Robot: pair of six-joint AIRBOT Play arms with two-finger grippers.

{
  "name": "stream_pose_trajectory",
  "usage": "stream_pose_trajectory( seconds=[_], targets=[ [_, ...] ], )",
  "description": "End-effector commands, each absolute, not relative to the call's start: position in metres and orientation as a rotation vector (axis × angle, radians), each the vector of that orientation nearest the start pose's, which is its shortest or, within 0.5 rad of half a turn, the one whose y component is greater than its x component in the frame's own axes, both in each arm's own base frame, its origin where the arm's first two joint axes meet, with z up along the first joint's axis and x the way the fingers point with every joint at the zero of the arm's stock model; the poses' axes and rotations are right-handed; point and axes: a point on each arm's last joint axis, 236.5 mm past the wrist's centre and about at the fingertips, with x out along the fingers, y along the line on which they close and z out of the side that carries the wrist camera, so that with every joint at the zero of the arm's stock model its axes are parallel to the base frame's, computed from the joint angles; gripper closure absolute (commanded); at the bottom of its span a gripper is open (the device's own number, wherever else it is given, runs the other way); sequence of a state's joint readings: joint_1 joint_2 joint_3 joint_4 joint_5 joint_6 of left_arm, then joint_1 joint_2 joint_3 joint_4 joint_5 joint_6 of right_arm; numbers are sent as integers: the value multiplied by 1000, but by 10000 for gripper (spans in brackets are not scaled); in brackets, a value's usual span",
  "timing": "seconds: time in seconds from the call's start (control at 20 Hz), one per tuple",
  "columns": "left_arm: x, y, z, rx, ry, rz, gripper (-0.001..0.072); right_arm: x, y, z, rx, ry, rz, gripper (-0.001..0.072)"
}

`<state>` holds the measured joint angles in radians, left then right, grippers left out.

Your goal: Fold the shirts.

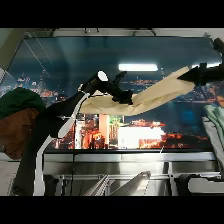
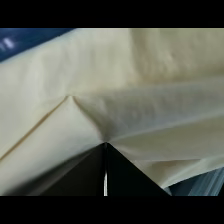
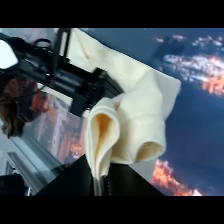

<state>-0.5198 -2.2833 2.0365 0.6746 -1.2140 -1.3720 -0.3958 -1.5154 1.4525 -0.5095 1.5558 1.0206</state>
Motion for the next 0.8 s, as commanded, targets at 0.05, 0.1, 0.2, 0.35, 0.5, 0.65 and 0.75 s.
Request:
stream_pose_trajectory(
  seconds=[0.05,0.1,0.2,0.35,0.5,0.65,0.75],
  targets=[
    [395,-471,-62,-611,1466,-1127,699,422,64,164,697,914,862,690],
    [398,-473,-26,-697,1411,-1242,701,423,68,164,695,916,867,690],
    [415,-457,68,-922,1247,-1442,701,424,82,163,691,926,880,691],
    [444,-381,173,-1019,1024,-1562,701,435,122,162,662,914,901,690],
    [458,-294,234,-961,869,-1546,701,452,192,155,646,891,905,690],
    [465,-215,263,-956,755,-1432,700,466,284,138,618,834,887,690],
    [457,-175,268,-946,712,-1396,700,468,341,105,604,834,864,690]
  ],
)
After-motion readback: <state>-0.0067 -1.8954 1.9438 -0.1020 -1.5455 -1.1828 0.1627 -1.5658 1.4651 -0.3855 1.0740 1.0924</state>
